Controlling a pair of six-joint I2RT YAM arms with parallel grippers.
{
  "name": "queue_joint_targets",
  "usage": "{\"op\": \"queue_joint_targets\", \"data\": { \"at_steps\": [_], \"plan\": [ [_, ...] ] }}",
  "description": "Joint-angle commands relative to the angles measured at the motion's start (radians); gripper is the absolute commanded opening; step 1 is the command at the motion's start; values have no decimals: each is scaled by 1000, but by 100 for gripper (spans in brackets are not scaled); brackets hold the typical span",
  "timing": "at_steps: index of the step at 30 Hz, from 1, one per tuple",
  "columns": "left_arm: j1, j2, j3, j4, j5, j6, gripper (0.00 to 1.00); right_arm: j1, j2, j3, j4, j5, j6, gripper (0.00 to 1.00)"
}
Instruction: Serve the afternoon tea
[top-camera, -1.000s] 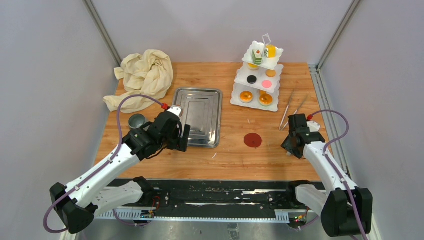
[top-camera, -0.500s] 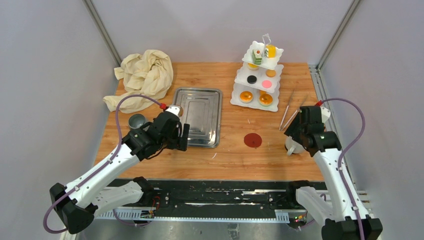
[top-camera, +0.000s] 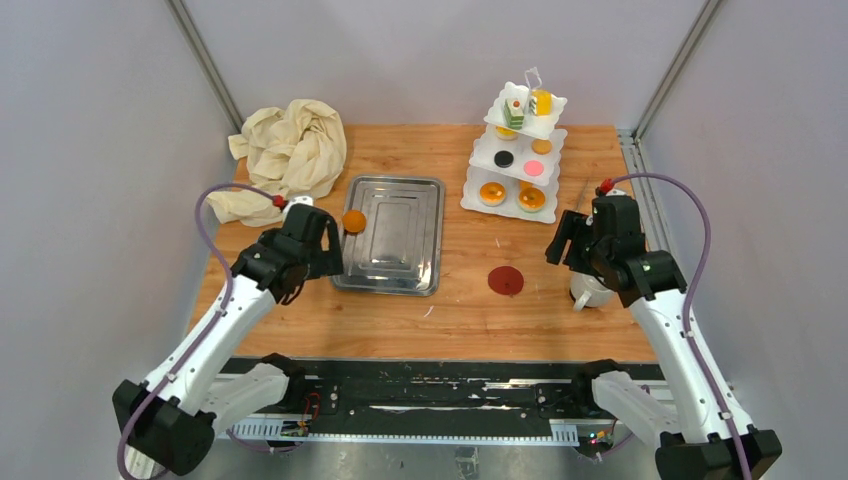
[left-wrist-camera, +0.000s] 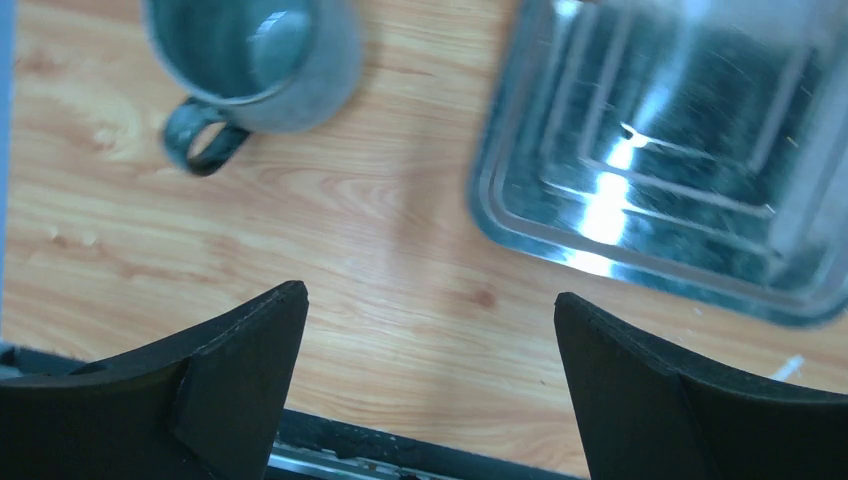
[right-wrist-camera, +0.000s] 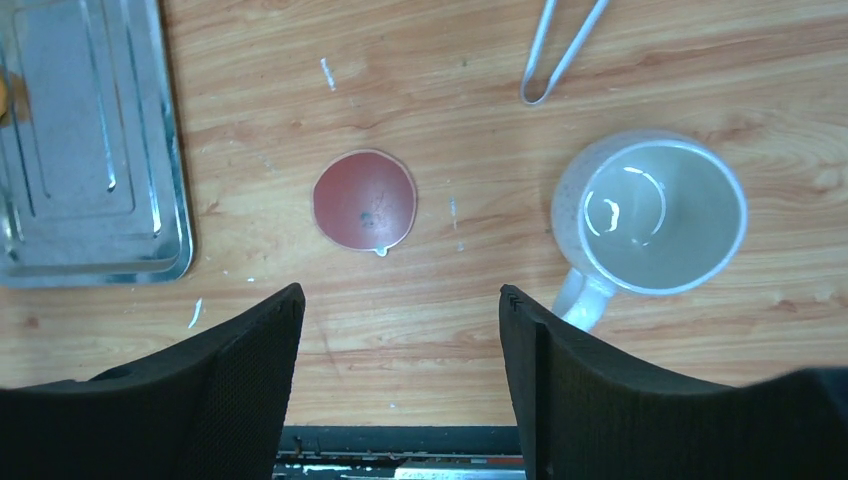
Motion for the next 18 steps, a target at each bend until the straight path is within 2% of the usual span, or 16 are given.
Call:
{"op": "queue_joint_targets", "data": {
  "at_steps": [1,5,6,9,18],
  "plan": [
    [167,-94,-89,108,8,-21,98,18,-31,-38,40,-90,-10,71],
    [397,-47,-121,158,112,-33,98,18,-71,-84,67,-111,-3,71],
    [421,-17,-104,154,121,-17,98,19,-75,-90,67,-116,-4,71],
    [432,69,-42,131,87,42,98,19,-83,-110,67,-109,-17,72],
    [567,239,6,166,180,138,98,18,-113,-119,71,-76,-48,72]
  ]
}}
